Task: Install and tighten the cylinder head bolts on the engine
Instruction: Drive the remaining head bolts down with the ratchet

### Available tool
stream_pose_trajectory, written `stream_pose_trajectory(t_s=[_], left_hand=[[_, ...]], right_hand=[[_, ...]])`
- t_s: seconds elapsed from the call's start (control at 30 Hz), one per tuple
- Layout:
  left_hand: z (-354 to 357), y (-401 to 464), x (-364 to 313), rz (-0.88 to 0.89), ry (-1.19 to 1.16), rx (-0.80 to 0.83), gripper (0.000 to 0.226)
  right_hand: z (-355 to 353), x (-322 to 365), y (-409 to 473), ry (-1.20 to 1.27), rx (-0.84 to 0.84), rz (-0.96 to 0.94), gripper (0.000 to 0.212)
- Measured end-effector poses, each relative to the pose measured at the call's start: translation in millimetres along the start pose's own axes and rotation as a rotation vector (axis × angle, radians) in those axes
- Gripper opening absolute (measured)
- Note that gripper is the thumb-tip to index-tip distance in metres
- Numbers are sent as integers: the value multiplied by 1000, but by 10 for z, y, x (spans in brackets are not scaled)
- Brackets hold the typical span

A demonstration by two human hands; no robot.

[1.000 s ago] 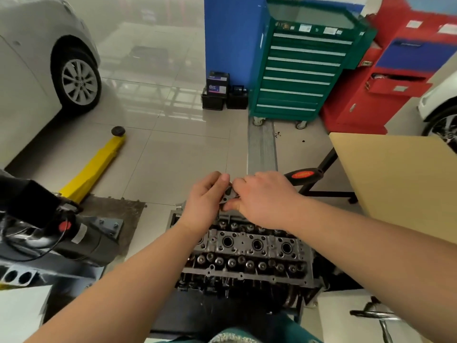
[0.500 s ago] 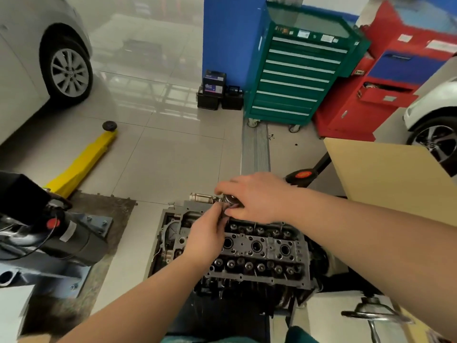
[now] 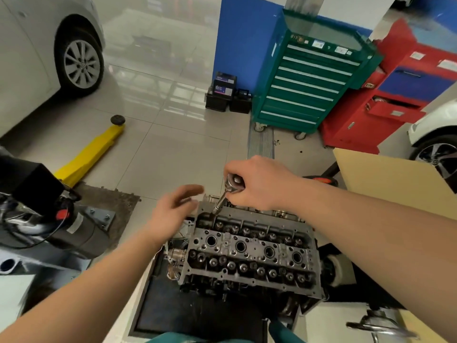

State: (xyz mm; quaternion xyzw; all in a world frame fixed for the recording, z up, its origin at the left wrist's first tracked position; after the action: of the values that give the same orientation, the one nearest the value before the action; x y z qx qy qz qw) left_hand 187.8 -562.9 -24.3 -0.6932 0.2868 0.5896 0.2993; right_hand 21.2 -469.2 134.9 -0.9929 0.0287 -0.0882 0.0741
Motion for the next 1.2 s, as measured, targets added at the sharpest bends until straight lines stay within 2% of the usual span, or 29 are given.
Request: stream_pose_trajectory(t_s=[0.07,0.13,0.27,0.3,0.4,0.7,0.9,1.07,1.2], left_hand=[[-261,-65,288,-153,51,-100,35],[-266,-183,604,-327,56,-32,37],[49,-505,958,-478,101,151,87],[134,-553,1012,-490,95,178,90],[296,-631,1145,-548,-10,171,80],[288,-635,1128,-543,-112,146,73],[291,-635,1140,-526,-138,133,74],[273,-631,1142,-506,-109,145,76],[272,-634,974,-442,24,170,82]], right_hand=[[112,55,51,-18,7,-13,19],[216,96,87,-41,21,-31,18],[348,149,132,-61,66,-31,21],[356,157,142,-49,71,-27,21],[353,180,162,-27,60,-31,21],[395,328,244,-77,26,-97,21],[383,413,222,-207,94,-249,19],[381,506,278,-235,141,-289,18],[372,552,354,-206,141,-226,24]])
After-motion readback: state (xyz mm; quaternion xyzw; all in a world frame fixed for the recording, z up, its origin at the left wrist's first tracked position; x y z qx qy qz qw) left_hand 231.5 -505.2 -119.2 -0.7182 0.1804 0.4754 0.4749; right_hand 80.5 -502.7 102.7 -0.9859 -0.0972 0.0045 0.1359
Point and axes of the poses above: each hand's wrist, its own y-axis towards the middle knuckle, its own z-axis out of the palm, x = y × z, the point moved 5 cm from there along y, towards the middle knuckle, and after that the axes turned 2 degrees about -y, right-handed, at the moved point
